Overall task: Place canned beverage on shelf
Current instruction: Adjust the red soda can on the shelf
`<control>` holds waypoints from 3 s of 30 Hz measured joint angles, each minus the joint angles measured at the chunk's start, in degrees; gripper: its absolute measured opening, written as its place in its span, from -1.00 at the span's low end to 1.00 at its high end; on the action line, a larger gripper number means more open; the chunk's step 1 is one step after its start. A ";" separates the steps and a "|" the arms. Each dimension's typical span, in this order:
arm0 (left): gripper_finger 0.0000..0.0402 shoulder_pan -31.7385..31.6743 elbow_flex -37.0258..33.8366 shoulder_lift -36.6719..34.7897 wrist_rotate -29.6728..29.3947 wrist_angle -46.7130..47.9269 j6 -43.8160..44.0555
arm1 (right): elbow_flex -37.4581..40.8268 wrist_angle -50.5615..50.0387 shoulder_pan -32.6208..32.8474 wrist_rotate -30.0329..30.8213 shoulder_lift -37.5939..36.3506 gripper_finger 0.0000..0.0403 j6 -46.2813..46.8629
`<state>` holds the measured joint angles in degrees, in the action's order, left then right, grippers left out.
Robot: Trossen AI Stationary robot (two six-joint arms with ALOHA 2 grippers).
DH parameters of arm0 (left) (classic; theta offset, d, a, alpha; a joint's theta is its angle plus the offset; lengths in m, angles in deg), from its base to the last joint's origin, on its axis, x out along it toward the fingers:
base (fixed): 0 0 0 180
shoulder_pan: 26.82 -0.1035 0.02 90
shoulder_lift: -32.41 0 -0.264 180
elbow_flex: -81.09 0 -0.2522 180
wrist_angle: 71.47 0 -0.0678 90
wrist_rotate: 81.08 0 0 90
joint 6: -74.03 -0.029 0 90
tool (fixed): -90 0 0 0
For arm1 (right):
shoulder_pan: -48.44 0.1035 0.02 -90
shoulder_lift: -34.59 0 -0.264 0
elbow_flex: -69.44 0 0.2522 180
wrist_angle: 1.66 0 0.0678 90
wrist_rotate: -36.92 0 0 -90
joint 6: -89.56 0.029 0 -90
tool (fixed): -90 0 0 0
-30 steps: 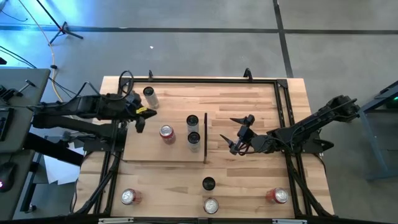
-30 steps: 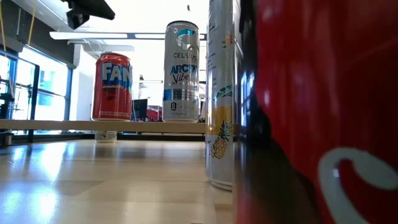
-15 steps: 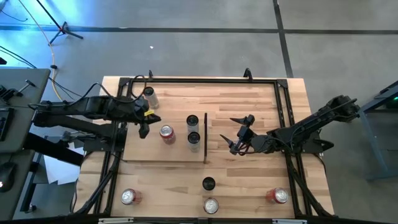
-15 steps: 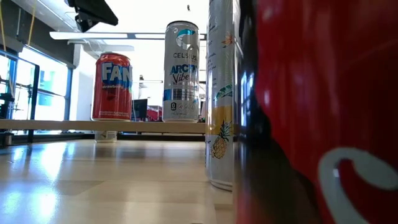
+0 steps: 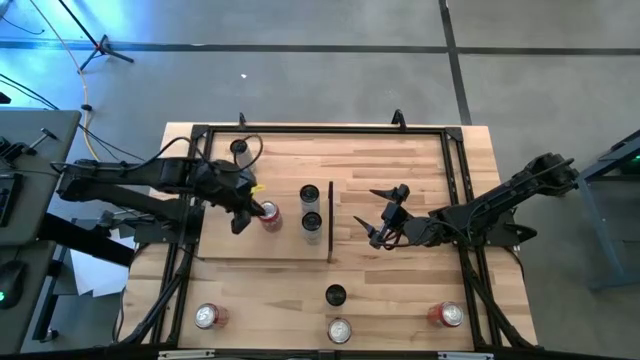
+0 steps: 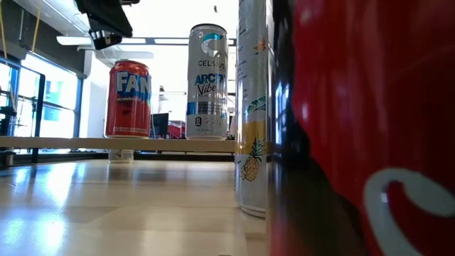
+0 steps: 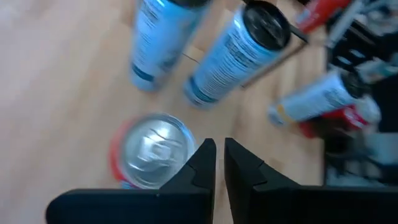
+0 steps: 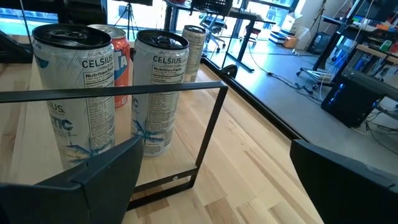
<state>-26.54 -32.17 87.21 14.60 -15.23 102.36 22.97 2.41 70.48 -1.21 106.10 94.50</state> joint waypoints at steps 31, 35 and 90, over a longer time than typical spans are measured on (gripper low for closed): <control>-0.68 -1.12 4.38 0.31 1.21 17.18 -3.87 | -0.02 -0.01 0.00 -0.01 0.00 0.95 2.13; -0.68 -1.75 4.38 0.96 -1.02 19.79 -6.48 | -0.02 -0.15 0.00 -0.01 0.00 0.95 2.13; 0.25 -4.42 23.00 27.06 -1.82 27.57 -12.56 | -0.02 -2.15 0.00 -0.25 -0.02 0.95 2.13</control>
<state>-30.96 -9.17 114.28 12.79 12.33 89.80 22.95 0.26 70.48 -1.46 106.08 96.63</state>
